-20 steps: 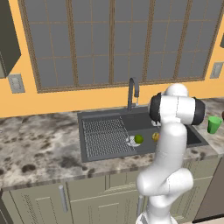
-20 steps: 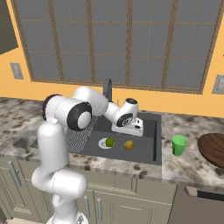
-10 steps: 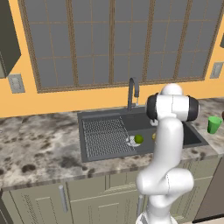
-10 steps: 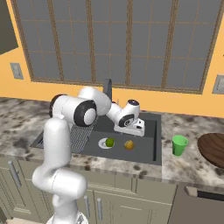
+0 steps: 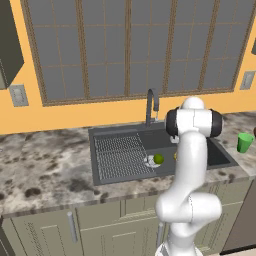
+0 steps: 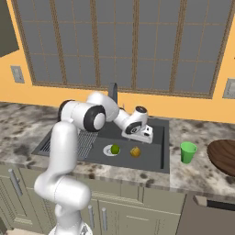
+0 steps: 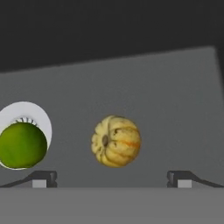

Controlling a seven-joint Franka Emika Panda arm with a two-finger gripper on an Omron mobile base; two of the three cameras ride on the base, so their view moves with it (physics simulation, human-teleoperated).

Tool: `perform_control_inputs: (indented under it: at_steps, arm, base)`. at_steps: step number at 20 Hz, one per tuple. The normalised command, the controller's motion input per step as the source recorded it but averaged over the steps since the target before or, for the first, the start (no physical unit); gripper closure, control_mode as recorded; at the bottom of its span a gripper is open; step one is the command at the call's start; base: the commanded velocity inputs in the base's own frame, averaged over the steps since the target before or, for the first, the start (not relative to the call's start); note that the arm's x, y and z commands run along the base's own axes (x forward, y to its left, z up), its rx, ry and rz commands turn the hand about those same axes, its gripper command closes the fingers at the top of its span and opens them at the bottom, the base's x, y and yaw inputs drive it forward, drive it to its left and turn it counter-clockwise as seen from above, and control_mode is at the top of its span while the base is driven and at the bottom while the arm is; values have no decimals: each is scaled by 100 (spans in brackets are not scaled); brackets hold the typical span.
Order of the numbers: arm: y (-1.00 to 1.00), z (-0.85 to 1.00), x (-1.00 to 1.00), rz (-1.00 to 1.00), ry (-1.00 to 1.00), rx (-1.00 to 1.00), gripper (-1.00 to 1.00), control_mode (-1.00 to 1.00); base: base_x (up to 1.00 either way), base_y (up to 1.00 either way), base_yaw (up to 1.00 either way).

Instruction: Remove the squash and lime from the sink. Then move the bowl and cup from the counter to the sink for washing.

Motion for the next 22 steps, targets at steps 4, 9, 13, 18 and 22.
perform_control_inputs:
  at_steps: [4,9,13,18,22]
  arm:
    - [-8,-23,14,-5,0,0,-100,-100]
    - [-11,-25,5,-5,0,0,-100,-100]
    - [-3,-26,13,-4,0,0,-100,-100]
    - [-2,-28,7,-1,2,0,-100,-100]
    - [0,-24,1,0,1,0,-100,-100]
  base:
    - [0,0,0]
    - [0,0,0]
    - [0,0,0]
    - [0,0,0]
    - [0,0,0]
